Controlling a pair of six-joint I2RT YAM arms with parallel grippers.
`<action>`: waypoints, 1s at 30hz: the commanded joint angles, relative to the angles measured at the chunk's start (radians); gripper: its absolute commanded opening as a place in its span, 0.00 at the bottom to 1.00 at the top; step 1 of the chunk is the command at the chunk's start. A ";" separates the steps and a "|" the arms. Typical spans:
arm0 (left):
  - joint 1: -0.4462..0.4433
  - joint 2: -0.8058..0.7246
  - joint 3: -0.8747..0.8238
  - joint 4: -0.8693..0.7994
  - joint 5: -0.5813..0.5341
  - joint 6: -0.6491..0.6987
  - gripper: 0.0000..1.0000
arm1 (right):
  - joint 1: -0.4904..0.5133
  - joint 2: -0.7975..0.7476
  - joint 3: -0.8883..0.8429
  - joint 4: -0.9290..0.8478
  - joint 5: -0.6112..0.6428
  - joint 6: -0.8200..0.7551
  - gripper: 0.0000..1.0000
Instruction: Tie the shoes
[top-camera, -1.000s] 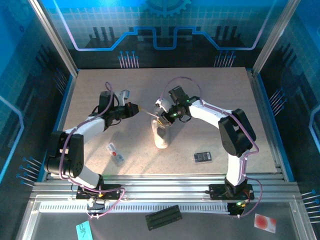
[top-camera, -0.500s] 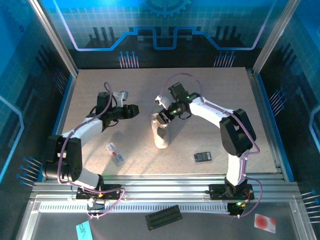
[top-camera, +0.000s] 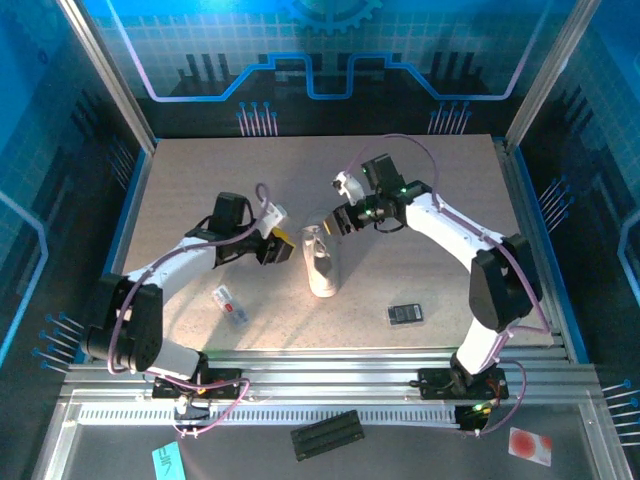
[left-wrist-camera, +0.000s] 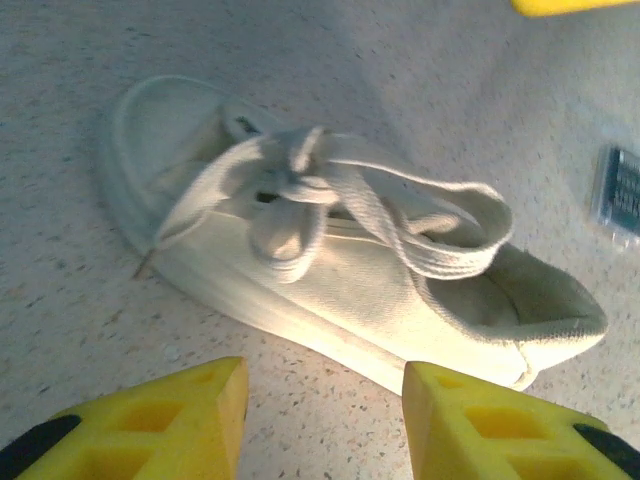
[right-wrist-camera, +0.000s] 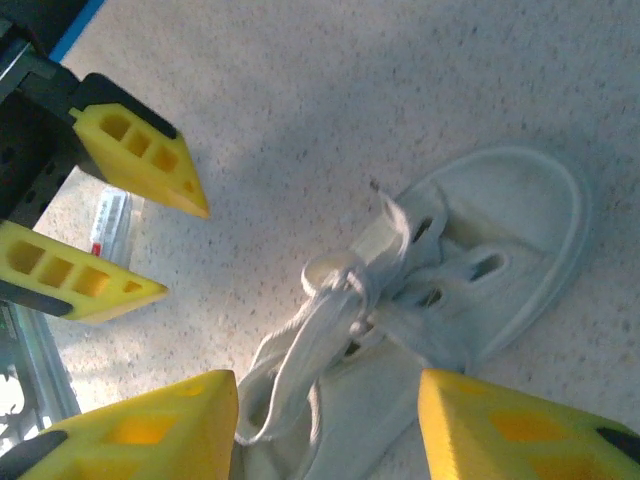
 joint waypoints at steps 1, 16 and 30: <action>-0.025 0.038 0.003 0.064 -0.026 0.184 0.46 | 0.076 -0.051 -0.058 0.014 0.078 0.072 0.53; -0.028 0.195 0.046 0.177 0.001 0.274 0.48 | 0.186 0.036 -0.082 0.049 0.353 0.059 0.63; -0.042 0.247 0.113 0.139 0.044 0.352 0.48 | 0.136 -0.033 -0.106 0.069 0.309 0.028 0.04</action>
